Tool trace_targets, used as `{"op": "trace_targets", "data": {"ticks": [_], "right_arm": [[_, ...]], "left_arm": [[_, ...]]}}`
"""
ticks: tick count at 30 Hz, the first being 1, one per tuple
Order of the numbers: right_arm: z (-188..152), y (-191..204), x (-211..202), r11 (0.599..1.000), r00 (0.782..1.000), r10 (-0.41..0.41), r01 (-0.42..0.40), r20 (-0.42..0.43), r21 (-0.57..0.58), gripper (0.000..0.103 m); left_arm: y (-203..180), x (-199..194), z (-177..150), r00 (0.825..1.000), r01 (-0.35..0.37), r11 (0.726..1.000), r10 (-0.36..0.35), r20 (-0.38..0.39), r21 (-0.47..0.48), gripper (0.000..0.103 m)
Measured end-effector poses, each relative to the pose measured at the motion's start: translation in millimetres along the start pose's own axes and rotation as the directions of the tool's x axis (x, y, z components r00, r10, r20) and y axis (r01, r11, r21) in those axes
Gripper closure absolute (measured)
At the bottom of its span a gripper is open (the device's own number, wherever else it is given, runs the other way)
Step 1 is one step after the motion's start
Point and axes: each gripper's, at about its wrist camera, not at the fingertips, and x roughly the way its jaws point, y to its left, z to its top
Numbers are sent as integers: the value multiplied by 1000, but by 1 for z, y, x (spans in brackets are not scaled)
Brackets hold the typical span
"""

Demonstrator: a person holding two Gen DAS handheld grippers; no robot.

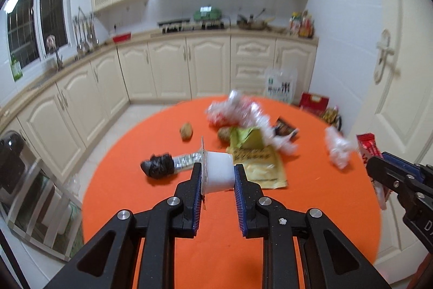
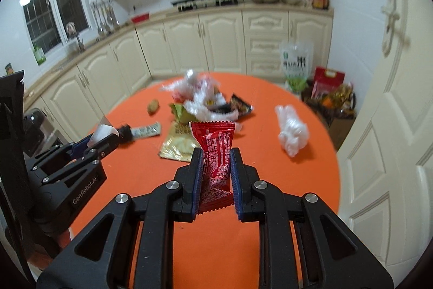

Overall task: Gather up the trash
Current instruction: 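Carry the foam piece and red wrapper with both grippers over the blue bin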

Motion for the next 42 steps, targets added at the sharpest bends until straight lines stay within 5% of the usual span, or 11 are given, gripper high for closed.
{"op": "trace_targets", "data": {"ticks": [8, 17, 22, 28, 33, 42], "right_arm": [[-5, 6, -63, 1000, 994, 0, 1, 106, -10, 84], [-26, -31, -88, 995, 991, -64, 55, 120, 79, 83], [-56, -98, -97, 960, 974, -217, 201, 64, 196, 83], [-114, -200, -87, 847, 907, -397, 422, -144, 325, 83], [-164, -255, -55, 787, 855, -410, 508, -318, 349, 83], [-238, -318, 21, 747, 801, -307, 537, -514, 391, 83]], "left_arm": [[-8, -92, -30, 989, 31, 999, -32, 146, 15, 85], [-51, -131, -64, 984, 107, 989, -120, 132, 97, 85], [-123, -122, -87, 965, 252, 944, -263, 25, 214, 85], [-219, -91, -125, 912, 411, 852, -375, -170, 326, 85], [-293, -53, -173, 870, 478, 785, -363, -333, 393, 85], [-363, 32, -259, 821, 501, 726, -226, -524, 472, 85]]}}
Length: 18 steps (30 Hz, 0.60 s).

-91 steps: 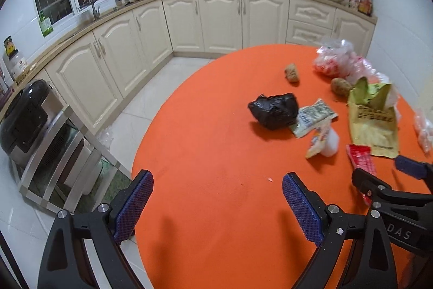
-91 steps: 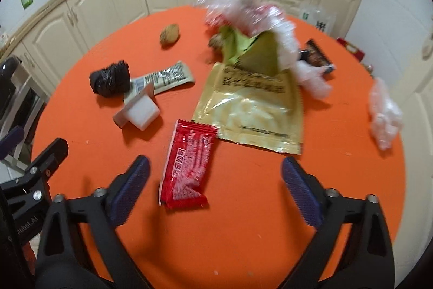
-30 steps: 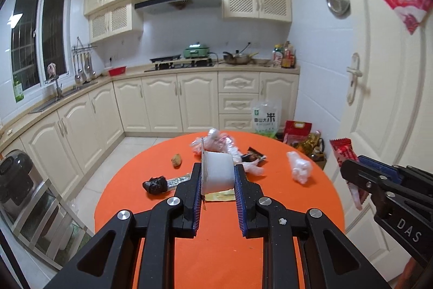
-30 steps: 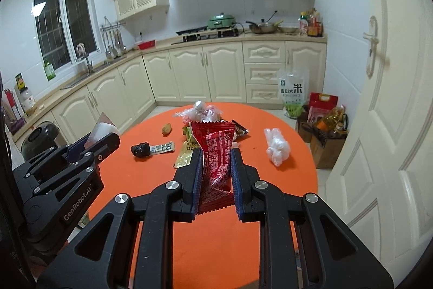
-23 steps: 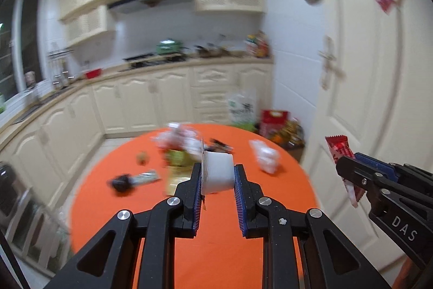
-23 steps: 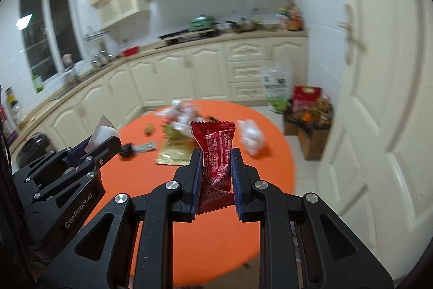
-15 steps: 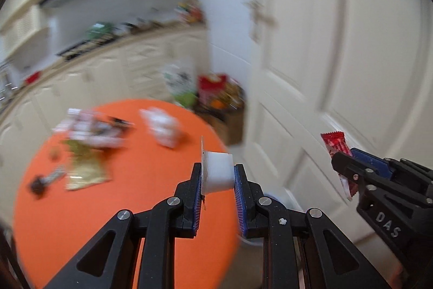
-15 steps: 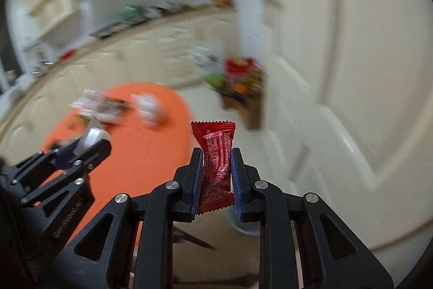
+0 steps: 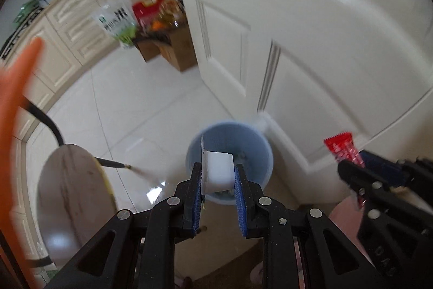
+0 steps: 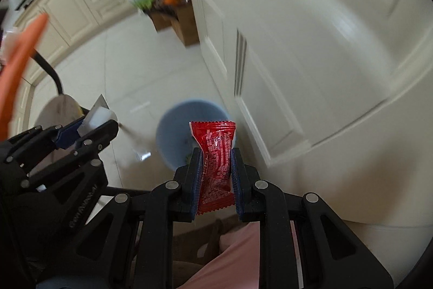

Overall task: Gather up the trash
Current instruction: 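Carry the foam piece and red wrapper with both grippers over the blue bin, then open both grippers to drop the foam and red wrapper into the bin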

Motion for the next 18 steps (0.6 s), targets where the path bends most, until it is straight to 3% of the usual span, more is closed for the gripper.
{"op": "trace_targets", "data": {"ticks": [2, 8, 14, 18], "right_arm": [[-2, 0, 24, 1000, 999, 0, -1, -42, -14, 83], [3, -4, 82, 999, 990, 33, -32, -140, 11, 83], [23, -2, 114, 996, 985, 81, -74, -153, 47, 82], [33, 1, 128, 991, 980, 128, -120, -150, 63, 72]], "left_arm": [[-6, 33, 0, 998, 1, 1000, -1, -64, -9, 85], [-6, 107, 7, 984, 93, 993, -103, -145, -73, 85], [11, 153, 22, 975, 138, 979, -161, -154, -152, 84], [21, 162, 15, 970, 143, 978, -169, -175, -155, 67]]}}
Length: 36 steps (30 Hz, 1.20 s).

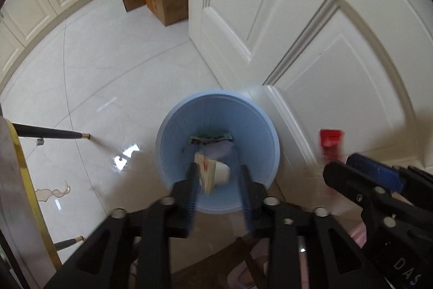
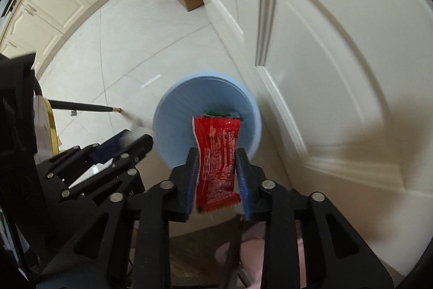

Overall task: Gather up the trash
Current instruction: 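Open both grippers to drop the foam and red wrapper into the bin, then move both grippers back from the bin to the orange table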

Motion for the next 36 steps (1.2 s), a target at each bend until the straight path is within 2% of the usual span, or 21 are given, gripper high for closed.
{"op": "trace_targets", "data": {"ticks": [2, 3, 4, 5, 6, 9, 14, 18, 24, 26, 29, 31, 32, 33, 36], "right_arm": [[6, 0, 8, 1000, 1000, -8, 8, -5, -3, 68], [8, 0, 10, 1000, 1000, -20, 20, -9, -2, 61], [9, -1, 12, 1000, 1000, -26, 27, -12, 2, 56], [9, -3, 12, 1000, 999, -29, 29, -15, 7, 44], [9, -5, 12, 999, 999, -31, 32, -15, 12, 40], [7, -8, 10, 998, 998, -61, 61, -22, 14, 39], [0, -9, -1, 993, 992, -119, 120, -34, 2, 39], [-12, -10, -23, 987, 987, -157, 158, -26, 9, 39], [-35, -15, -81, 975, 975, -219, 216, 45, 55, 38], [-45, -15, -105, 971, 969, -233, 227, 80, 73, 38], [-62, -13, -147, 965, 953, -258, 246, 156, 94, 37], [-71, -11, -172, 961, 941, -271, 254, 205, 107, 30], [-77, -9, -188, 959, 930, -279, 258, 240, 115, 18], [-82, -6, -203, 958, 919, -283, 259, 275, 118, 12], [-98, 4, -242, 962, 895, -273, 252, 354, 107, 10]], "left_arm": [[8, 4, 4, 1000, -6, 1000, 6, -16, -15, 57], [8, 8, 4, 1000, -14, 1000, 13, -24, -23, 53], [12, 9, 8, 999, -18, 999, 17, -31, -30, 52], [13, 14, 10, 999, -17, 999, 16, -42, -38, 52], [11, 18, 7, 999, -7, 999, 5, -52, -40, 52], [7, 28, 13, 997, 16, 1000, -18, -77, -17, 51], [-13, 33, 13, 996, -9, 999, 12, -85, 34, 50], [-30, 21, 6, 997, -21, 997, 27, -78, 69, 50], [-36, -41, -4, 1000, -5, 996, 5, -9, 86, 50], [-41, -68, -16, 1000, -5, 996, 3, 30, 94, 50], [-45, -123, -39, 995, -14, 995, 3, 104, 102, 43], [-50, -153, -53, 988, -17, 994, 1, 155, 105, 41], [-53, -169, -61, 983, -32, 994, 12, 184, 107, 40], [-53, -194, -74, 977, -46, 993, 21, 211, 111, 39], [-54, -242, -102, 958, -61, 992, 28, 285, 110, 37]]}}
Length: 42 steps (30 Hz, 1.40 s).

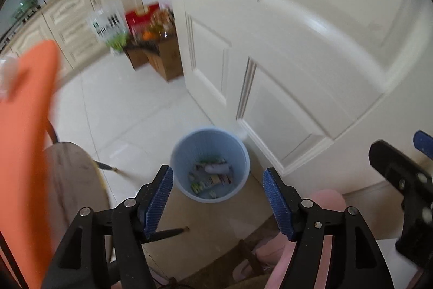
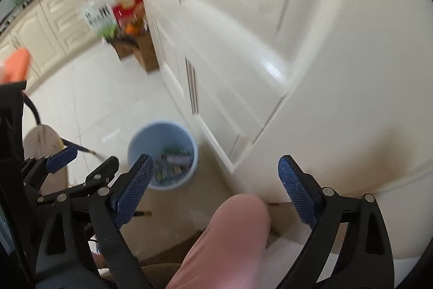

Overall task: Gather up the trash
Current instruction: 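Move both grippers back from the bin to the orange table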

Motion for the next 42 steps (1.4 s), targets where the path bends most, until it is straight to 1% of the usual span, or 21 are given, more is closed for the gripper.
{"op": "trace_targets", "data": {"ticks": [4, 6, 8, 10, 11, 13, 14, 16, 18, 19, 20, 23, 24, 26, 27, 28, 29, 32, 35, 37, 42], "right_arm": [[3, 11, -54, 999, 993, 39, -37, 113, -16, 10], [4, 26, -77, 996, 982, 78, -69, 170, -54, 10], [6, 45, -101, 986, 963, 145, -122, 227, -114, 9], [9, 68, -124, 968, 934, 229, -187, 273, -169, 6], [8, 76, -132, 960, 922, 258, -209, 290, -188, 0], [11, 99, -151, 934, 885, 333, -262, 325, -242, 0], [12, 115, -163, 916, 862, 375, -287, 342, -281, 0], [11, 136, -178, 890, 832, 425, -312, 356, -332, 0], [8, 162, -192, 854, 800, 483, -341, 356, -393, 0], [7, 176, -199, 832, 783, 514, -356, 350, -426, 0], [5, 186, -203, 817, 772, 534, -366, 345, -446, 0], [-6, 215, -218, 765, 733, 598, -398, 326, -507, 0], [-8, 225, -221, 750, 727, 610, -404, 313, -523, 0], [-11, 252, -221, 717, 721, 636, -421, 274, -556, 0], [-11, 260, -220, 704, 719, 645, -429, 257, -565, 0], [-12, 271, -219, 691, 720, 652, -437, 237, -576, 0], [-12, 285, -216, 678, 725, 656, -441, 212, -589, 0], [-14, 321, -205, 652, 741, 653, -446, 155, -613, 0], [-17, 358, -186, 622, 757, 648, -465, 82, -630, 0], [-17, 385, -170, 613, 775, 631, -470, 36, -636, 0], [-15, 438, -120, 624, 833, 550, -455, -57, -635, 0]], "left_arm": [[13, -64, -18, 995, -31, 998, 36, 92, -52, 35], [28, -99, -28, 986, -74, 993, 87, 144, -90, 33], [45, -134, -41, 968, -129, 981, 156, 199, -142, 31], [64, -170, -57, 939, -187, 962, 235, 250, -200, 24], [70, -181, -64, 927, -208, 952, 265, 266, -224, 21], [89, -216, -82, 884, -266, 918, 355, 305, -295, 13], [95, -227, -89, 866, -286, 902, 387, 316, -322, 12], [110, -252, -105, 832, -324, 867, 452, 322, -378, 11], [125, -273, -123, 797, -352, 826, 511, 321, -441, 9], [130, -283, -130, 784, -361, 810, 532, 320, -463, 8], [136, -292, -138, 765, -373, 786, 561, 316, -492, 8], [149, -313, -160, 725, -397, 730, 621, 297, -557, 3], [148, -316, -166, 715, -404, 715, 636, 291, -570, 1], [156, -324, -175, 699, -418, 683, 663, 267, -599, 1], [153, -331, -179, 696, -425, 667, 673, 251, -612, 1], [160, -328, -182, 695, -431, 652, 681, 232, -624, 1], [168, -327, -186, 695, -437, 637, 687, 212, -635, 1], [193, -321, -181, 702, -453, 596, 697, 146, -664, 1], [232, -302, -176, 718, -464, 566, 691, 85, -681, 1], [254, -290, -177, 729, -472, 549, 683, 46, -690, 1], [323, -262, -166, 768, -481, 531, 639, -43, -698, 1]]}}
